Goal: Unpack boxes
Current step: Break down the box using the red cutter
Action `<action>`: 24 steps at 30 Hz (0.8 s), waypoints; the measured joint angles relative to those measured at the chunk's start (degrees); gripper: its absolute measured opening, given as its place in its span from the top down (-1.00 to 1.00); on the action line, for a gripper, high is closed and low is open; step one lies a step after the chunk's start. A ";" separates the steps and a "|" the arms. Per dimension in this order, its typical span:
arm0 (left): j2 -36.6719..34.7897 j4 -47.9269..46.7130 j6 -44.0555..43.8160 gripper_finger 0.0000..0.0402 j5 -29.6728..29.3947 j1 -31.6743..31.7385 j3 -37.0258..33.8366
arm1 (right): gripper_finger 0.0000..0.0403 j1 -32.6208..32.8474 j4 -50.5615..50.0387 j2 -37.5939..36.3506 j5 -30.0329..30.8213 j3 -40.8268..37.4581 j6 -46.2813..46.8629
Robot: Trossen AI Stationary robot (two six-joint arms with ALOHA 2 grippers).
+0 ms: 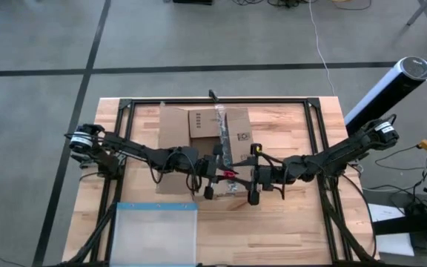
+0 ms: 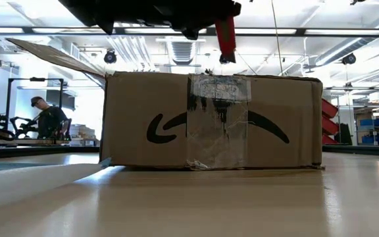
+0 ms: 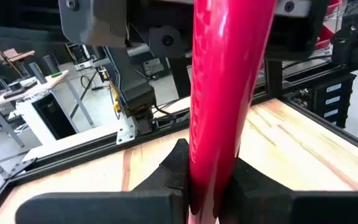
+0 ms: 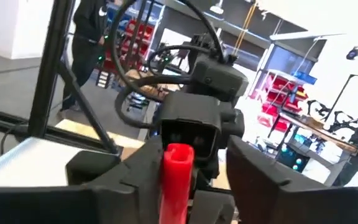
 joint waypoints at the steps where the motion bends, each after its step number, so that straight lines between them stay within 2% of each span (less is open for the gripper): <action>1: -0.01 -0.39 0.16 0.88 -0.02 0.00 -0.01 | 0.10 0.38 -0.55 -0.50 -0.02 -0.04 -0.22; 6: -0.53 -1.56 0.90 0.88 -0.68 0.00 -0.01 | 0.01 1.57 -4.86 -3.53 0.17 0.00 -0.03; 13: -0.60 -3.67 4.17 0.88 -1.34 -0.08 -0.03 | 0.04 1.81 -16.50 -5.67 2.46 0.02 5.16; 19: -1.12 -7.67 8.08 0.88 -6.66 -0.18 -0.05 | 0.06 1.80 -25.40 -7.85 8.45 0.00 8.32; 24: -2.66 -9.78 10.78 0.88 -8.61 -0.66 -0.10 | 0.06 1.70 -26.82 -7.78 9.11 0.00 10.05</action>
